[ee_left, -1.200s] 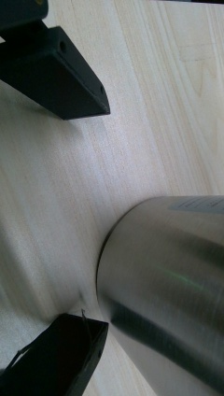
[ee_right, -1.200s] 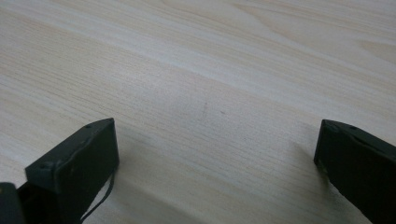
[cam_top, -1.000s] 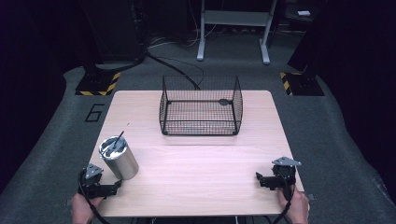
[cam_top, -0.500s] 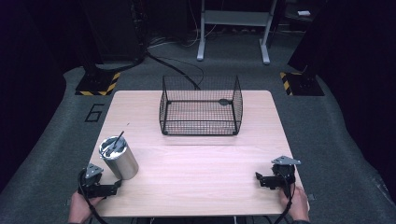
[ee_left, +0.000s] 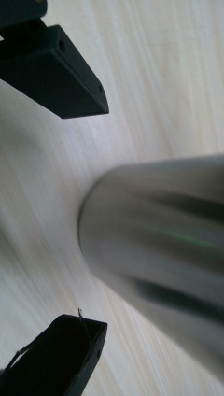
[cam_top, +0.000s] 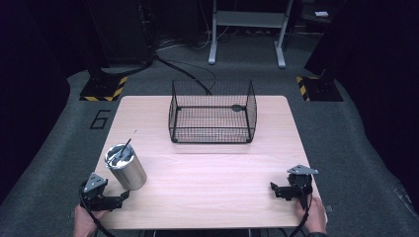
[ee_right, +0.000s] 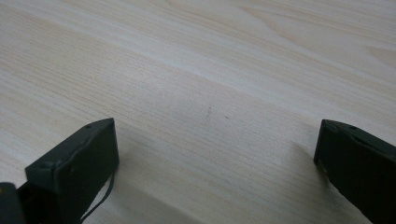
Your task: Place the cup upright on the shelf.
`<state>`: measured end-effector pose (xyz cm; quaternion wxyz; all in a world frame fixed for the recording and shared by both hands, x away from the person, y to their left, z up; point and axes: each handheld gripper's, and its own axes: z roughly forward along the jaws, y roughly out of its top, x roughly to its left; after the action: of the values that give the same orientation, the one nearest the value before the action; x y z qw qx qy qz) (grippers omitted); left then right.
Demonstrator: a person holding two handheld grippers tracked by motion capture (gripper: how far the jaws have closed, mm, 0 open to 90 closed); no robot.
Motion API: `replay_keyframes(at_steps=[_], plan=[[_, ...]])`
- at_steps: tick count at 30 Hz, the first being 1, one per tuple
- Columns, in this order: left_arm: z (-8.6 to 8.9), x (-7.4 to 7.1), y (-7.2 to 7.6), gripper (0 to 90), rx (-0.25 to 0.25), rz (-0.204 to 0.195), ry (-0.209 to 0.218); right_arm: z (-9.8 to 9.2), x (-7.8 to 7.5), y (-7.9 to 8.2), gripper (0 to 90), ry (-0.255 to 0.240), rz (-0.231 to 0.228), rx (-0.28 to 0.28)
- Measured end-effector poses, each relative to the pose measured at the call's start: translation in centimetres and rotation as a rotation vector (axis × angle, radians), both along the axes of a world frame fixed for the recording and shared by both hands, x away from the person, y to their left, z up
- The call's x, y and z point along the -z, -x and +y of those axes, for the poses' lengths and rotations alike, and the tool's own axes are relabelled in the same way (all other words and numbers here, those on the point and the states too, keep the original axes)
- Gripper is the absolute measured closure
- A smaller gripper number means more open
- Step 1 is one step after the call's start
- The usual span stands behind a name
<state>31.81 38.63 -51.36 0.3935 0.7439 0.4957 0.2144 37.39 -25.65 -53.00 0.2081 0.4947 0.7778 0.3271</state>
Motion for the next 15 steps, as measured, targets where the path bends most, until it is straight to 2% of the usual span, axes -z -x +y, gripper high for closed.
replay_keyframes(at_steps=[1, 4, 6, 9, 13, 15], plan=[[0.0, -0.3, 0.1, 0.0, 0.008, 0.002, 0.009, 0.0, 0.0, 0.0, 0.0, 0.0, 0.0, 0.001], [-0.3, -1.2, 0.6, 0.0, 0.011, -0.035, 0.058, 0.0, 0.0, 0.0, 0.0, 0.0, -0.001, 0.003], [-0.3, -1.5, 0.7, 0.0, 0.019, -0.04, 0.064, 0.0, 0.0, 0.0, 0.0, 0.0, -0.002, 0.003], [-0.3, -2.3, 1.0, 0.0, 0.023, -0.072, 0.085, 0.0, 0.0, 0.0, 0.0, 0.0, -0.002, 0.003], [-0.1, -3.2, 0.6, 0.0, 0.027, -0.091, 0.097, 0.0, 0.0, 0.0, 0.0, -0.002, -0.005, 0.009], [-0.1, -3.8, 0.1, 0.0, 0.024, -0.113, 0.109, 0.0, 0.0, 0.0, 0.0, -0.001, -0.004, 0.006]])
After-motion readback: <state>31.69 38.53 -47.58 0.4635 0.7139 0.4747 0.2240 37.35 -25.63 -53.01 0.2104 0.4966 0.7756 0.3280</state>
